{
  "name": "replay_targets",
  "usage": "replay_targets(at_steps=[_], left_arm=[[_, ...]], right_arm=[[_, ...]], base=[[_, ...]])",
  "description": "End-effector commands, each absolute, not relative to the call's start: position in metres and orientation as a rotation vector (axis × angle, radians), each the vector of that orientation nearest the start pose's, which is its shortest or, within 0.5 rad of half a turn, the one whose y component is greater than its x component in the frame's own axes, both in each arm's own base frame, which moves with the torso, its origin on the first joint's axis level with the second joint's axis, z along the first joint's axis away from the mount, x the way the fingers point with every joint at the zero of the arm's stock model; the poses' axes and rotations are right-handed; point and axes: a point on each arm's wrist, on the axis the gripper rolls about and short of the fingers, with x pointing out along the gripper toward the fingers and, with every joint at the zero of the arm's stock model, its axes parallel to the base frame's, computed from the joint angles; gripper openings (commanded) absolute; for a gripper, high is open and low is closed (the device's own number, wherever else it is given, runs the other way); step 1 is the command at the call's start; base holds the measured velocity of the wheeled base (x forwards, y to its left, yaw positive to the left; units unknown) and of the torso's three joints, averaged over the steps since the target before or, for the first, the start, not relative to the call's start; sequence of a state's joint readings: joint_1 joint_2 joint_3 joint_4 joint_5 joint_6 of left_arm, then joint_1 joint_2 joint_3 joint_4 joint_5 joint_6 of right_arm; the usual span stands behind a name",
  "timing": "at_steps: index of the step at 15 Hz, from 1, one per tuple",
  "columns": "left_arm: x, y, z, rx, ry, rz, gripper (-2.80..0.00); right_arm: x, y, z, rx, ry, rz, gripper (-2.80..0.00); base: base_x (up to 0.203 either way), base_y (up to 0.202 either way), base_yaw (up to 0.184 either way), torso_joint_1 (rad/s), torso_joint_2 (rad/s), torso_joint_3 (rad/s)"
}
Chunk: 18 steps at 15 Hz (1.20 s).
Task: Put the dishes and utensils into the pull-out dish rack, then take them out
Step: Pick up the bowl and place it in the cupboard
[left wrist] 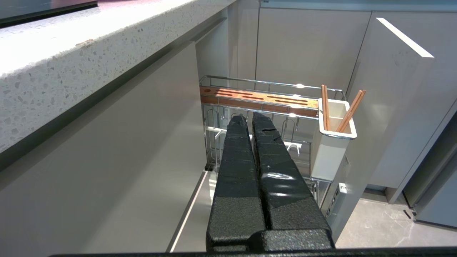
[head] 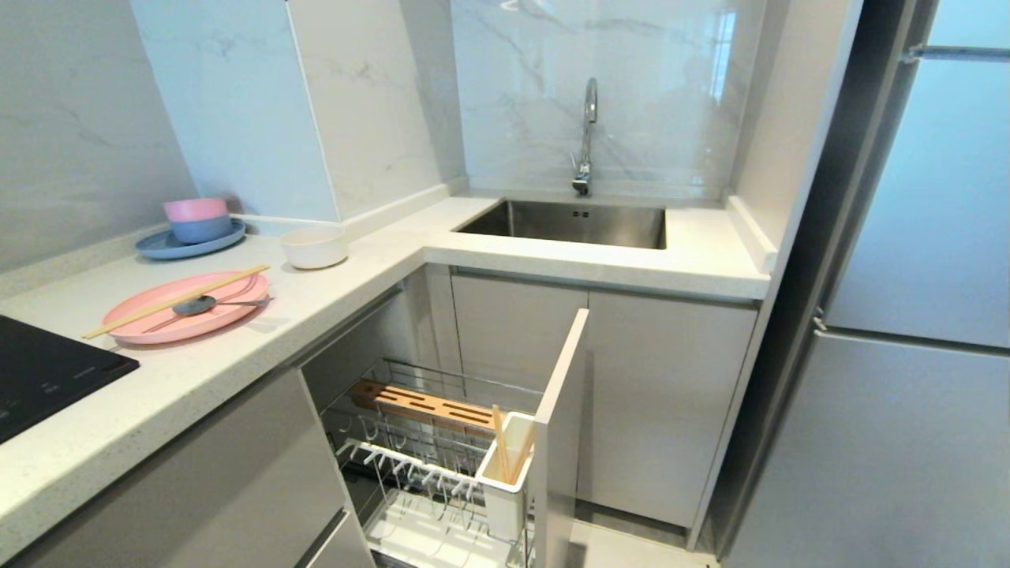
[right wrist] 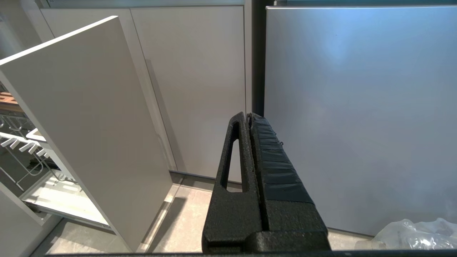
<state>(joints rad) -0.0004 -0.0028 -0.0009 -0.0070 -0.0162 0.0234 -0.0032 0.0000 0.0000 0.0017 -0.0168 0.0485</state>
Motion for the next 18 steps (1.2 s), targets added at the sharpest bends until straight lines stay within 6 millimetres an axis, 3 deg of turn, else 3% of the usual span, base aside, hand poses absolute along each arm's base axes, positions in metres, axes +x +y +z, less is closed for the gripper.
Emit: replay_targets(at_steps=[1,6,18], left_arm=[[-0.023,-0.0004,0.0765,0.024,-0.01,-0.016,-2.8],[-0.023,-0.0003,0.0768,0.023,-0.012,-0.012,-2.8],[-0.023,-0.0002,0.0768,0.023,-0.012,-0.011,-2.8]], right_arm=[[-0.0227,-0.0003,0.0749,0.049,0.003,-0.02,-2.8],[-0.0227,-0.0003,0.0749,0.049,0.003,-0.02,-2.8],[-0.0227,-0.0003,0.0749,0.049,0.003,-0.02,-2.8]], base=[[0.0,0.0,0.0,0.0,0.0,0.0],[0.0,0.0,0.0,0.002,0.0,-0.049],[0.0,0.0,0.0,0.002,0.0,-0.196]])
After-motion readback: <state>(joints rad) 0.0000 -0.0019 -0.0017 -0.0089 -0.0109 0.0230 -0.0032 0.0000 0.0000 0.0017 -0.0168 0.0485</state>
